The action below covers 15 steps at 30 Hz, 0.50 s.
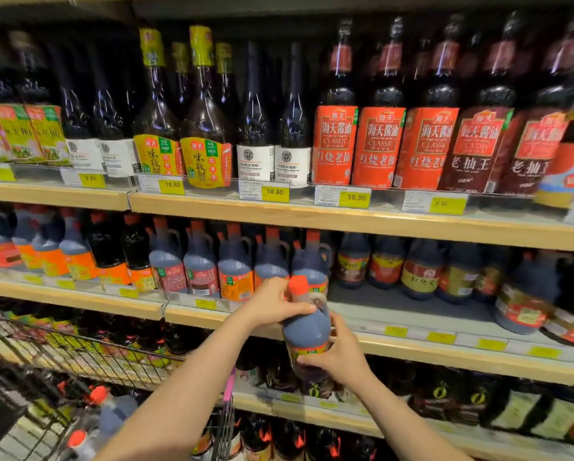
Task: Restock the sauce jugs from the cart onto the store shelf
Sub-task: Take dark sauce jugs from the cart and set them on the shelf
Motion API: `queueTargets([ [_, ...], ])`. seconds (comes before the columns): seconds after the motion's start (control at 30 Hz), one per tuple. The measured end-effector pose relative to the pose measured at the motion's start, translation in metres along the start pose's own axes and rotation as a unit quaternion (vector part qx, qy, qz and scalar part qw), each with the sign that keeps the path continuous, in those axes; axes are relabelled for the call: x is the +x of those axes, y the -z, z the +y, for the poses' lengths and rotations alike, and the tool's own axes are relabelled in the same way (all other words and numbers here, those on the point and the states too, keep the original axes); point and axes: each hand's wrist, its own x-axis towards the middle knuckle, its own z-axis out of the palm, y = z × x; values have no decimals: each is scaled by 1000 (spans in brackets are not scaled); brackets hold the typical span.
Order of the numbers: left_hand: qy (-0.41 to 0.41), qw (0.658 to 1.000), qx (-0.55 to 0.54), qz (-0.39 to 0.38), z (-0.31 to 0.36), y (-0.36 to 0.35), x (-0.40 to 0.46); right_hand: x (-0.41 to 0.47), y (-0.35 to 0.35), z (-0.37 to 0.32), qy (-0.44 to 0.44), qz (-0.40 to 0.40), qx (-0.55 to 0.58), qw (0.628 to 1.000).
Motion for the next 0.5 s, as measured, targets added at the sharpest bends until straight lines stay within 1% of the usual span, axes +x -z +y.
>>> queueTargets([
  [0.07, -23, 1000, -3, -15, 14, -8, 11, 0, 16, 4, 5, 37, 3, 999],
  [0.13, -31, 996, -84, -18, 29, -11, 21, 4, 32, 4, -2, 88, 14, 996],
  [0.17, -30, 989, -147, -1, 32, -13, 26, 7, 42, 3, -1, 113, 17, 993],
  [0.2, -26, 984, -172, 34, 29, -15, 32, 12, 51, 2, 9, 135, 9, 991],
  [0.23, -33, 985, -153, 75, 22, -17, 36, 19, 60, 0, 23, 153, -4, 988],
  [0.3, -49, 990, -19, 134, 1, -25, 38, 33, 75, 1, 32, 181, -32, 982],
  [0.4, -83, 979, 122, 139, -33, -47, 37, 59, 82, 12, 11, 211, -48, 976],
  [0.47, -105, 967, 180, 146, -53, -62, 40, 77, 80, 22, -17, 229, -52, 972],
  [0.5, -117, 959, 198, 162, -59, -66, 41, 86, 77, 26, -35, 234, -52, 970],
])
